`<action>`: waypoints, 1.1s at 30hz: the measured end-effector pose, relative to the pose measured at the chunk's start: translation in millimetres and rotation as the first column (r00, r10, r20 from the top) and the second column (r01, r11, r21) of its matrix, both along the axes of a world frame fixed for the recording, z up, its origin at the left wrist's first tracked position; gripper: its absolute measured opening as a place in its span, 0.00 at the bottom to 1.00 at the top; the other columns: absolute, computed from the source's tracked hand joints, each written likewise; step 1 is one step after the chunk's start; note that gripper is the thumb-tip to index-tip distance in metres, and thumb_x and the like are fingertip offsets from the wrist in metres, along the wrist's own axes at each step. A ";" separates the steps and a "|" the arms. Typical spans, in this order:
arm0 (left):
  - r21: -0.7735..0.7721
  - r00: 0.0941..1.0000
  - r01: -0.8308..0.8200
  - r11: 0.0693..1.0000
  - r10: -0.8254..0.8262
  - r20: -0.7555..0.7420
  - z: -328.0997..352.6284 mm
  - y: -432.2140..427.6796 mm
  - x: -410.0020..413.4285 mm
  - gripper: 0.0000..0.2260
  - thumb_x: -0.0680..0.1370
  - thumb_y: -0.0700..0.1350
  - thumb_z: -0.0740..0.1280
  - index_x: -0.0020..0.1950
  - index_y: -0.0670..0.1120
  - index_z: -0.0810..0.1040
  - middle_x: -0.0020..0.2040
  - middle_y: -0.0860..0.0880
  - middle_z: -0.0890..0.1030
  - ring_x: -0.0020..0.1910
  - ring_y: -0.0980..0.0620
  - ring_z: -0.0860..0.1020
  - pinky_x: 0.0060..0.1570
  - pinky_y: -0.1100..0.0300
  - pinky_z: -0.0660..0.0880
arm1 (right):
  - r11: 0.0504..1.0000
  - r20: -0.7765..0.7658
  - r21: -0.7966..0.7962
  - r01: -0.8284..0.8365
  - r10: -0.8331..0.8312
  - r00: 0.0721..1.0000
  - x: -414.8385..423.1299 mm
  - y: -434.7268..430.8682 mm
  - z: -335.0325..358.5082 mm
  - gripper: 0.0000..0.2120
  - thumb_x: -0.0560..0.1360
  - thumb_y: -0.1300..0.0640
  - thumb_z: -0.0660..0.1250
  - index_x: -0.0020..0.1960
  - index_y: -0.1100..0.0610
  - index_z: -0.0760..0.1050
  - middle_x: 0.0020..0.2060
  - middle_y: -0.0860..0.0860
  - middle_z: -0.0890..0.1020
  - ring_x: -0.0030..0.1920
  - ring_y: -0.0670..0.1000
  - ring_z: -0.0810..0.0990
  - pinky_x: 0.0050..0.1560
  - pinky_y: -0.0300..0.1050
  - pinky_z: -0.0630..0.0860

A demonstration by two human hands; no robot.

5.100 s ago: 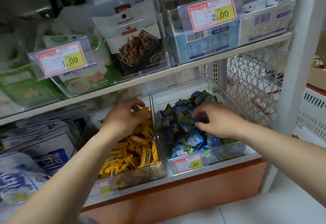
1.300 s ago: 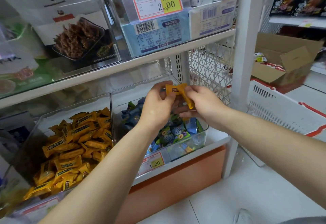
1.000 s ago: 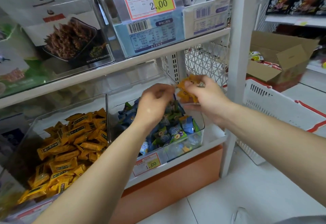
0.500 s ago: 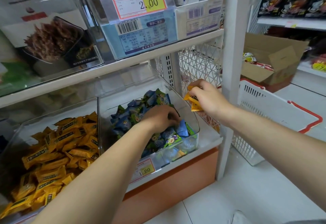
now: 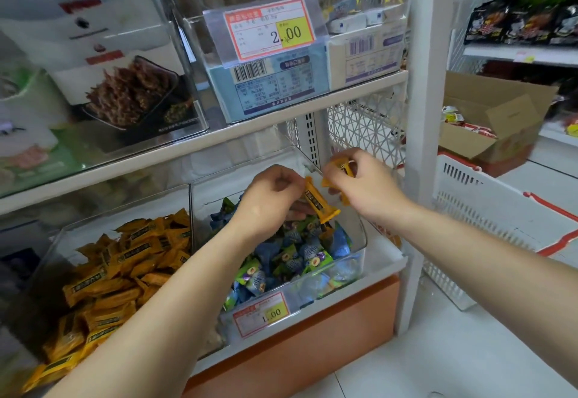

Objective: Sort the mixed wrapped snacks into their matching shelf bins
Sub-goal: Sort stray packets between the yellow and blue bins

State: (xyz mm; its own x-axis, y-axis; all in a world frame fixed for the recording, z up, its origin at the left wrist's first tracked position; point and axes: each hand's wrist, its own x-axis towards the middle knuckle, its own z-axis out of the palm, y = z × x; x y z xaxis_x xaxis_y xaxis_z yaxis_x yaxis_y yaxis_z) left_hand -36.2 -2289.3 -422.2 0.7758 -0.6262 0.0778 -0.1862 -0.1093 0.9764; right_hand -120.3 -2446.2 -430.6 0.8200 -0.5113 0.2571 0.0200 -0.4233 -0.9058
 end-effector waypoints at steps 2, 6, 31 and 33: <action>-0.059 0.997 -0.053 0.997 0.050 -0.063 5.6 0.1 -5.8 0.03 0.81 0.40 0.65 0.47 0.42 0.75 0.39 0.46 0.85 0.37 0.42 0.85 0.35 0.58 0.81 | 0.999 0.010 0.040 -0.014 0.014 1.000 1.0 4.5 2.4 0.17 0.76 0.44 0.67 0.60 0.53 0.73 0.47 0.51 0.82 0.45 0.53 0.85 0.48 0.58 0.81; -0.101 0.982 -0.172 0.980 0.163 -0.094 10.8 -8.5 -17.2 0.03 0.80 0.39 0.66 0.47 0.41 0.77 0.45 0.40 0.84 0.37 0.45 0.85 0.33 0.63 0.79 | 0.971 0.041 0.207 -0.121 0.115 0.993 -1.2 15.7 6.7 0.18 0.76 0.45 0.69 0.60 0.54 0.71 0.49 0.54 0.81 0.39 0.51 0.85 0.32 0.49 0.82; 0.739 0.797 0.015 0.674 -0.454 0.398 -54.3 -44.3 37.2 0.04 0.76 0.52 0.71 0.44 0.54 0.83 0.43 0.60 0.82 0.44 0.59 0.79 0.47 0.56 0.79 | 0.981 -0.097 -0.192 -0.038 0.019 0.995 -14.2 -26.7 -3.0 0.09 0.72 0.49 0.74 0.46 0.49 0.74 0.37 0.49 0.79 0.30 0.35 0.76 0.21 0.30 0.68; 0.702 0.819 -0.026 0.712 -0.387 0.423 -47.0 -35.4 40.2 0.04 0.78 0.53 0.68 0.47 0.55 0.79 0.46 0.58 0.81 0.45 0.56 0.79 0.46 0.57 0.77 | 0.987 -0.076 -0.162 -0.013 0.001 0.997 -13.2 -25.2 -1.7 0.09 0.73 0.49 0.74 0.45 0.49 0.74 0.38 0.50 0.80 0.29 0.35 0.77 0.20 0.30 0.68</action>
